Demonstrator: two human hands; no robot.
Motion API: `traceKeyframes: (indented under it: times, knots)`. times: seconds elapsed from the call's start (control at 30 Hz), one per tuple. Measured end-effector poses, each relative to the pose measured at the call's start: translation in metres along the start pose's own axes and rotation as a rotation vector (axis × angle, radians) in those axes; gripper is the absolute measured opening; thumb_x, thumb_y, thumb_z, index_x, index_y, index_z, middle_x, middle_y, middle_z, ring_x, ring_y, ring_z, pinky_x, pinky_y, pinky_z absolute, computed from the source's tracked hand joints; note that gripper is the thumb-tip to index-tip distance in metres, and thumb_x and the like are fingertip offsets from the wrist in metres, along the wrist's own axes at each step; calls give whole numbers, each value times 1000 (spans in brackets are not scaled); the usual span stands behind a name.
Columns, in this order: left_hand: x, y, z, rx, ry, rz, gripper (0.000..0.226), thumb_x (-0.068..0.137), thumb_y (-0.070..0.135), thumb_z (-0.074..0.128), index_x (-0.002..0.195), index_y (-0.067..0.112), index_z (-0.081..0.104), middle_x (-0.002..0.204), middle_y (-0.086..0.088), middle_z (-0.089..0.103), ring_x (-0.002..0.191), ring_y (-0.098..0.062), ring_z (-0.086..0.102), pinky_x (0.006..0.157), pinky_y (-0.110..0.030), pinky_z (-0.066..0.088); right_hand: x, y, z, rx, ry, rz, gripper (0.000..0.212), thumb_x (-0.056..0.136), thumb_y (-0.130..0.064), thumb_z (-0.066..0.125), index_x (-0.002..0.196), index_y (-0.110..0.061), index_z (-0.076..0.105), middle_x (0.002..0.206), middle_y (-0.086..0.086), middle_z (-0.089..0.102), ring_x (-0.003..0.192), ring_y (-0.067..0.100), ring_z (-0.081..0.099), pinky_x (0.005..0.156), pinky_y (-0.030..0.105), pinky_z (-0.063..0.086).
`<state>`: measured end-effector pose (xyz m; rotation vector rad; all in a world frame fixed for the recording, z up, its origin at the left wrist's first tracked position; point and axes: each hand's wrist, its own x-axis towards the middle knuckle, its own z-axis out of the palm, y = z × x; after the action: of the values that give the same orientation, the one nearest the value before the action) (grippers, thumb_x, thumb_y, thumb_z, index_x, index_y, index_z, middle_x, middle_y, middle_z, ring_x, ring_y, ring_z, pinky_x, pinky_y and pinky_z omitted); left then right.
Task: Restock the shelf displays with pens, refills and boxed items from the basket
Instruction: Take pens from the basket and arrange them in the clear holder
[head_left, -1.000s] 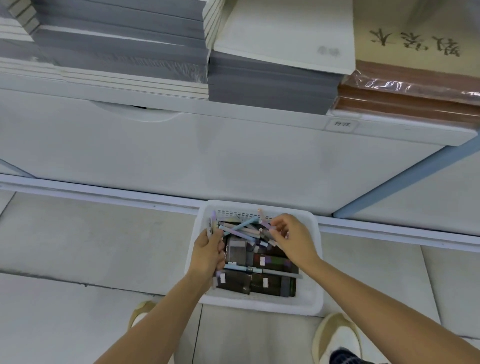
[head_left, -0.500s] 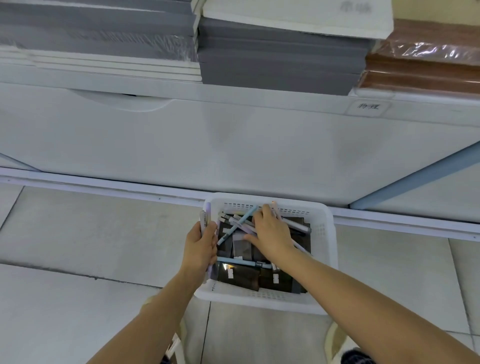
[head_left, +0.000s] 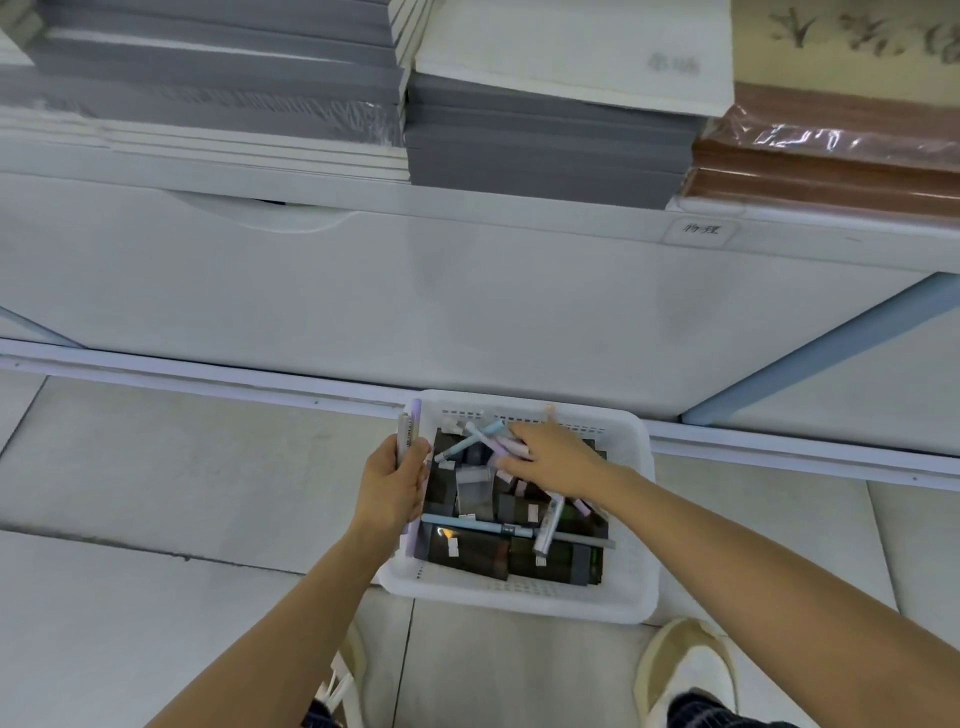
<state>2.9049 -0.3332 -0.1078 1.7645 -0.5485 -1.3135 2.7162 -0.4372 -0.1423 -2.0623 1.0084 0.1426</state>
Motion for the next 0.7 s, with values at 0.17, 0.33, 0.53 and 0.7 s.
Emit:
traceKeyframes:
  times: [0.17,0.33,0.53,0.7]
  knots:
    - [-8,2,4,58,-15,50,23,101,21,47,80,15,49,54,2,42,38,-4,36,38,-18,35,-23,7,-7,68,-189,89,30,101,-44,41,84,-23,55,75,-6,52,65,5,47,60,19,33]
    - [-13,-7,6,118,-44,20,21,101,25,49,84,12,52,61,-2,45,45,-7,37,41,-19,36,-50,19,-13,316,-284,259,25,101,-35,46,90,-14,52,65,-1,50,47,6,43,48,18,39]
    - [-18,1,22,306,-116,105,21,96,27,58,95,6,62,68,-4,52,56,-15,44,56,-29,43,-75,24,-55,564,-129,279,30,100,-33,49,78,-13,49,61,-2,43,44,5,31,43,17,28]
    - [-23,22,41,528,-175,255,18,91,35,65,104,23,64,86,2,64,65,-12,56,57,-19,44,-89,11,-63,537,-320,182,25,97,-36,56,84,-15,58,57,-11,47,47,5,31,45,18,28]
